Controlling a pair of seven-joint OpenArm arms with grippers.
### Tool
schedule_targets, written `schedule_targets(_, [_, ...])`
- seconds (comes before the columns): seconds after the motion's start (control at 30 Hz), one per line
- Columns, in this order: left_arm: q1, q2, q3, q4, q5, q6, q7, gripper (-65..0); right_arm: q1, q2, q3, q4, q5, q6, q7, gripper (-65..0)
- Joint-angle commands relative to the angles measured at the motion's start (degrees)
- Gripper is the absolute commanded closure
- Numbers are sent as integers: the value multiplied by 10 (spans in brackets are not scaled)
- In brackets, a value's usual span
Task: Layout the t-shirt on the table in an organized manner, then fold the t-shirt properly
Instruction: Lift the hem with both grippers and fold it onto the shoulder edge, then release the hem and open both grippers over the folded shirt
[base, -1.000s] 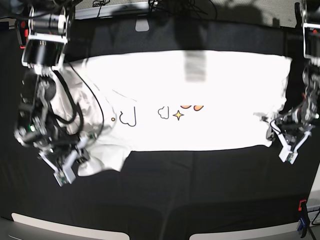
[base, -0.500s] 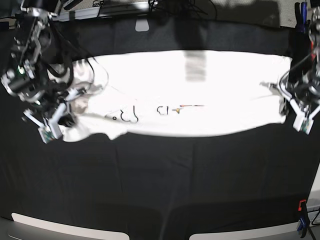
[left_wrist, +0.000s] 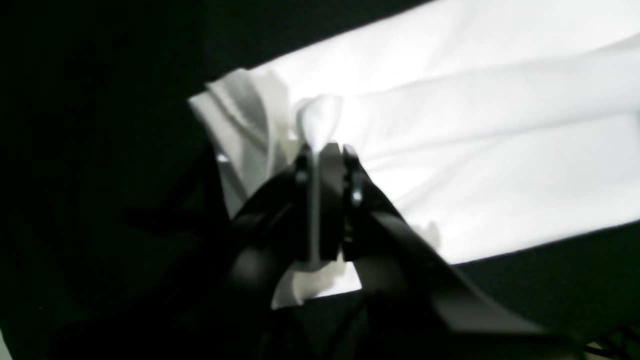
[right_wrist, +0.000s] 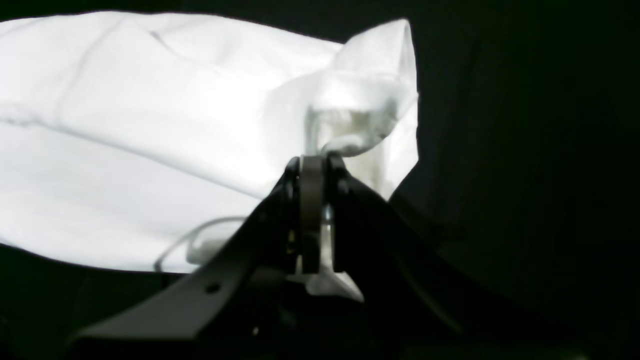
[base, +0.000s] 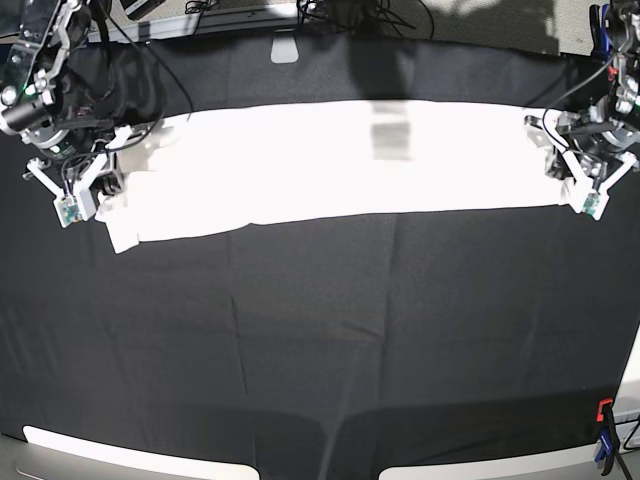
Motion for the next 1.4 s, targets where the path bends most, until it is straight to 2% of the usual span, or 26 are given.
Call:
schedule_targets(0.0, [-4,-9,-5,10,1,0,-7,0,3,3,3,11,7,0,13,0])
schedule_targets(0.13, [-4,-9,-5,10,1,0,-5,0,3,-7,2,11,6,0,-28,0])
schedule_targets(0.17, [-4,-9,-5,10,0,0,-5,0,3,-6,2,11,6,0,-40,-55])
schedule_targets(0.23, [-4,-9,-5,10,0,0,-5,-165,3,-6,2,11,6,0,-45,-194])
schedule_targets(0.27, [-4,-9,-5,10,0,0,-5,-248,3,-6,2,11,7,0,-42,-245])
schedule_targets(0.33, [-4,-10,-5,10,0,0,-2,-362,3,-2,2,11,38,-3,-41,-287])
schedule_targets(0.4, [-4,-10,-5,10,0,0,14,-397,5,-1,2,11,87,-7,-41,-287])
schedule_targets(0.57, [-6,-20,-5,10,0,5,31,-398,15,-1,2,12,160,-6,-42,-286])
schedule_targets(0.7, [-20,-32,-17,10,2,54,29,-398,15,-1,4,45,198,3,-28,-286])
schedule_targets(1.0, [-26,-32,-133,64,0,69,32,-397,15,-1,4,179,199,4,-26,-286])
schedule_targets(1.13, [-26,-31,-143,115,-1,69,33,-397,15,-2,4,185,198,4,-27,-286])
schedule_targets(1.23, [-25,-31,-143,131,-26,68,31,-397,15,-2,4,185,198,4,-30,-286])
schedule_targets(1.37, [-25,-27,-142,120,-44,66,-18,-397,15,-2,4,185,199,4,-30,-286])
